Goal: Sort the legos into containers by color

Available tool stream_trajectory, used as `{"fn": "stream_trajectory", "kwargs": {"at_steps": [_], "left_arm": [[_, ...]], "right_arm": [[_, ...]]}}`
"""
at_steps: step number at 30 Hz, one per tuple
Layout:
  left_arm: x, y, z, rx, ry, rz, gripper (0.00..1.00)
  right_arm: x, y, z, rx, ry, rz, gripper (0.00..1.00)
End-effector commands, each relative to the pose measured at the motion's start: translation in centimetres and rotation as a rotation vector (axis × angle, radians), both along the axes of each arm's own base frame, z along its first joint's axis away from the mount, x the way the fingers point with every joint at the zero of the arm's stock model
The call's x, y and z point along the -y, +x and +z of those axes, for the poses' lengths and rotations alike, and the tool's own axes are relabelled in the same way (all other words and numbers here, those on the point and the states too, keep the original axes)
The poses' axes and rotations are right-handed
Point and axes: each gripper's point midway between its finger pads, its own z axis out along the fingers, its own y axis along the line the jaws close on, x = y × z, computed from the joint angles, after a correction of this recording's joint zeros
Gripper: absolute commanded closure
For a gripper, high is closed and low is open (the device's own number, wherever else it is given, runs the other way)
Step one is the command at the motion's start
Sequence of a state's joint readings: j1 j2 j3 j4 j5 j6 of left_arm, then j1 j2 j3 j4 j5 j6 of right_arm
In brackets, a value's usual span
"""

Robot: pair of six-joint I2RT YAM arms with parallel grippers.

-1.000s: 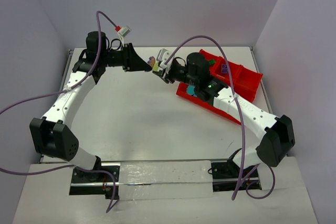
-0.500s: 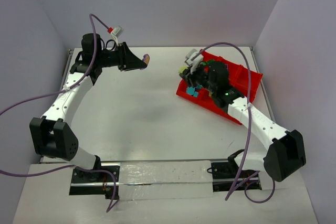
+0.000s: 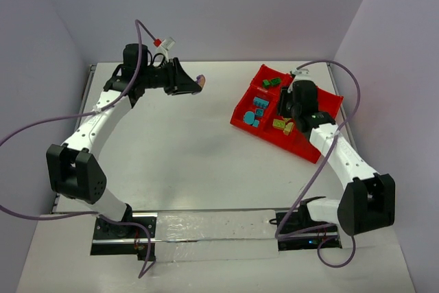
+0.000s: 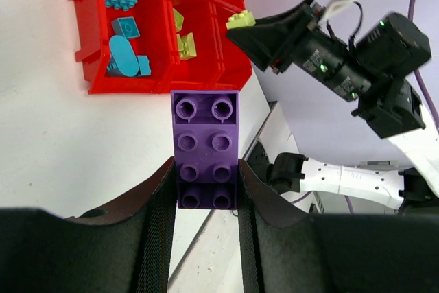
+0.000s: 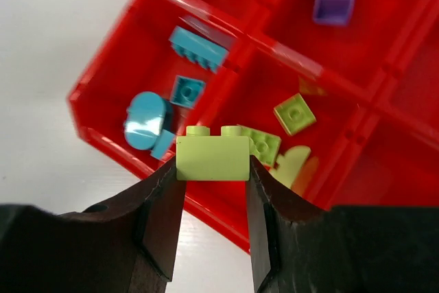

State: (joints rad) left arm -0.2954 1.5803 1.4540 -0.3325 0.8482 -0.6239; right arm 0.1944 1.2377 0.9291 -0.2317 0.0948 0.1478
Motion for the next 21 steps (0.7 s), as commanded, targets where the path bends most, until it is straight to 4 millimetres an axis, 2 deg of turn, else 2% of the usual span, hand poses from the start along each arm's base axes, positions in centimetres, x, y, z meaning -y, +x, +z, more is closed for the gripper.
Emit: {"fn": "stream_trajectory", "kwargs": {"at_steps": [1,3,7,10,11,13,16,17,21], "left_arm": [[0.4,0.3,1.6,0.054,0.003,-0.008,1.0],[0.3,0.6,1.1,0.047,0.03,0.014,1.0],[0.7,1.0,-0.5,0.046,0.131,0.032,1.0],[1.2,1.0,-1.0,0.046,0.172,0.027,1.0],[1.4,1.0,-0.9,0.05,0.174,0.024,1.0],[1.6,0.9,-0.9,0.056,0.17,0.018,1.0],[1.8,0.9,-0.7,0.059,0.164,0.014,1.0],[1.9,0.9,-0.6,0.061,0.161,0.011,1.0],[2.3,0.6,-0.3,0.067,0.151,-0.017,1.0]], "right_arm": [[1.8,-0.5,-1.5,-0.12,0.046,-0.152,1.0],[1.7,-0.5,-2.5,-0.157,0.049,-0.15,0.93],[1.3,-0.1,-4.2,-0.223,0.049,-0.134,0.55],[1.4,0.3,-4.6,-0.238,0.043,-0.149,0.31],[1.5,0.5,-4.5,-0.233,0.043,-0.156,0.26],[1.5,0.7,-4.2,-0.224,0.047,-0.159,0.22],[1.0,1.2,-3.2,-0.202,0.061,-0.144,0.21],[0.9,1.4,-2.4,-0.185,0.068,-0.138,0.21],[-1.7,1.9,1.7,-0.071,0.096,0.009,0.23]]}}
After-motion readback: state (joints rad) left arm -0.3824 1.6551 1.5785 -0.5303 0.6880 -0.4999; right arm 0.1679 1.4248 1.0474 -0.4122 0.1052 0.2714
